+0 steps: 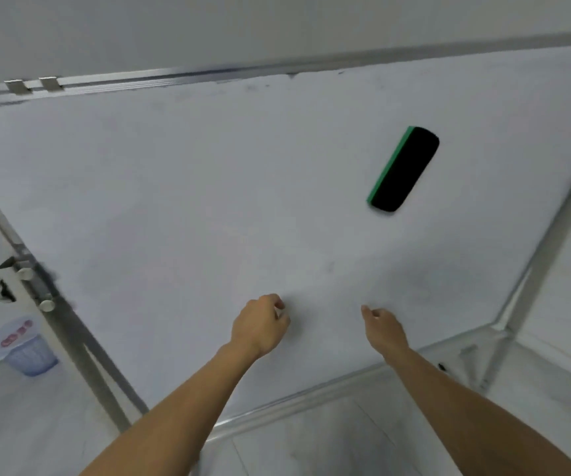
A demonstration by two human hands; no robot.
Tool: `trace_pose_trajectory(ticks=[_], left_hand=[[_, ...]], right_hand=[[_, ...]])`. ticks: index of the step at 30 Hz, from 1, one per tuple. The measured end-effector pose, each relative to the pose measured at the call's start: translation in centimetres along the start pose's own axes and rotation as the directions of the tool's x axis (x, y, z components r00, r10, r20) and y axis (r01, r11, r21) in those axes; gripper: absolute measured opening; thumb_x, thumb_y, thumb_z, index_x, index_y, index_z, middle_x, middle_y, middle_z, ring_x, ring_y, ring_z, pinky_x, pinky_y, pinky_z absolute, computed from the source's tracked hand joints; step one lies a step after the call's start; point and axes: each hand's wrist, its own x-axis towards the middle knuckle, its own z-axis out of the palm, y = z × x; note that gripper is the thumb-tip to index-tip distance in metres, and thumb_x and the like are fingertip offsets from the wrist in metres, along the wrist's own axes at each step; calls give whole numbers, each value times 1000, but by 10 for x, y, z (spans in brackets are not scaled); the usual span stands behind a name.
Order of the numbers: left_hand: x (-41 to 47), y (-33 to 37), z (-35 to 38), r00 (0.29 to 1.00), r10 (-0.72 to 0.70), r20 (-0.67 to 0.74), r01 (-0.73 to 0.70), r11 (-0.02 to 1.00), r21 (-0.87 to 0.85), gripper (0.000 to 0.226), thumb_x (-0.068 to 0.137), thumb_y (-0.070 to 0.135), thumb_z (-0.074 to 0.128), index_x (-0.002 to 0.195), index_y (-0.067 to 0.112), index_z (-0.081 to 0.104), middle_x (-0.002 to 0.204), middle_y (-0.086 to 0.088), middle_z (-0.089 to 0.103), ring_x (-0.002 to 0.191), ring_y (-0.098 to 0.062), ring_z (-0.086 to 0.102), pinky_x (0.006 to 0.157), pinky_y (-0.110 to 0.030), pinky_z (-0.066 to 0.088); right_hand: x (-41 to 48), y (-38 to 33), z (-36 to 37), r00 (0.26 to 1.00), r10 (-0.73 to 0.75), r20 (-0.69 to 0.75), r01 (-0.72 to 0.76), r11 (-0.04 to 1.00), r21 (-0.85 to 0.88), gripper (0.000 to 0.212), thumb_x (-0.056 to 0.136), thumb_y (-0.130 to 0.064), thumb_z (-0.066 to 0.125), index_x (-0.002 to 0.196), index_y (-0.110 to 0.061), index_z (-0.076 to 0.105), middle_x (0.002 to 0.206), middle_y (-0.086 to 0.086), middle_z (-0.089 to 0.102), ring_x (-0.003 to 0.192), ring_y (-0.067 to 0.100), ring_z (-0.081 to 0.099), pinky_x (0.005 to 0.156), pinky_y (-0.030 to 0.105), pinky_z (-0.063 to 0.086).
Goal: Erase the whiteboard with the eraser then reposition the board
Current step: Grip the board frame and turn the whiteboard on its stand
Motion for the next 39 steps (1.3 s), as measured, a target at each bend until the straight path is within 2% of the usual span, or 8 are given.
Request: trace_pose_trajectory(ticks=[4, 9, 16, 21, 26, 31, 34, 39], left_hand=[[46, 115, 67, 968, 247, 47, -248, 968, 30, 33, 94, 28, 48, 123, 16, 58, 108, -2, 66, 98, -19, 61, 80, -29, 49], [94, 239, 149, 885, 462, 63, -465, 883, 57, 36, 97, 28, 43, 130, 17, 51, 126, -1, 53, 110, -18, 54, 89, -28, 43], [150, 379, 242, 727, 686, 39, -680, 711, 179, 39, 93, 20, 45, 130, 11, 51, 137, -8, 43, 125, -25, 42, 106, -33, 33], [205, 424, 271, 631, 775, 46, -738, 580, 345, 43, 93, 19, 44, 134, 7, 47, 153, -18, 29, 144, -32, 20, 120, -41, 11], [266, 442, 292, 554, 832, 38, -760, 486, 431, 43, 74, 23, 68, 115, 10, 67, 138, -20, 51, 134, -36, 43, 114, -48, 27], [301, 436, 309, 468, 884, 15, -798, 415, 437, 53, 67, 21, 74, 118, 12, 67, 140, -17, 51, 134, -32, 43, 114, -46, 18], [317, 436, 318, 447, 893, -51, -792, 421, 442, 52, 68, 20, 73, 118, 11, 67, 141, -17, 50, 135, -31, 42, 119, -42, 17], [369, 434, 328, 429, 876, -222, -744, 481, 464, 40, 73, 7, 64, 112, 6, 69, 141, -20, 49, 137, -33, 38, 118, -44, 19]], right_hand=[[51, 73, -101, 984, 99, -145, -98, 995, 12, 36, 93, -53, 39, 89, -18, 46, 89, 6, 52, 83, 23, 50, 75, 33, 36], [107, 153, -231, 942, 206, -264, -205, 978, 31, 35, 91, -53, 41, 96, -20, 51, 94, 7, 57, 85, 23, 56, 82, 37, 46], [185, 224, -365, 872, 310, -379, -305, 949, 76, 62, 92, -50, 47, 137, -7, 47, 124, 16, 62, 104, 35, 64, 94, 41, 49], [252, 226, -378, 872, 337, -355, -327, 941, 87, 59, 93, -43, 52, 139, -9, 43, 132, 13, 56, 108, 33, 61, 95, 44, 49], [326, 217, -386, 885, 362, -292, -343, 932, 114, 65, 91, -36, 59, 145, -10, 34, 133, 15, 53, 108, 32, 59, 90, 47, 53], [394, 201, -405, 895, 344, -284, -321, 939, 124, 72, 89, -24, 64, 149, -17, 24, 130, 17, 53, 103, 36, 60, 81, 49, 57], [439, 200, -403, 882, 375, -287, -351, 927, 131, 53, 88, -18, 60, 135, -13, 37, 108, 15, 58, 90, 36, 63, 73, 50, 59], [497, 181, -408, 927, 257, -275, -252, 966, 52, 20, 84, -17, 61, 103, -11, 59, 81, 9, 66, 69, 30, 69, 69, 46, 60]])
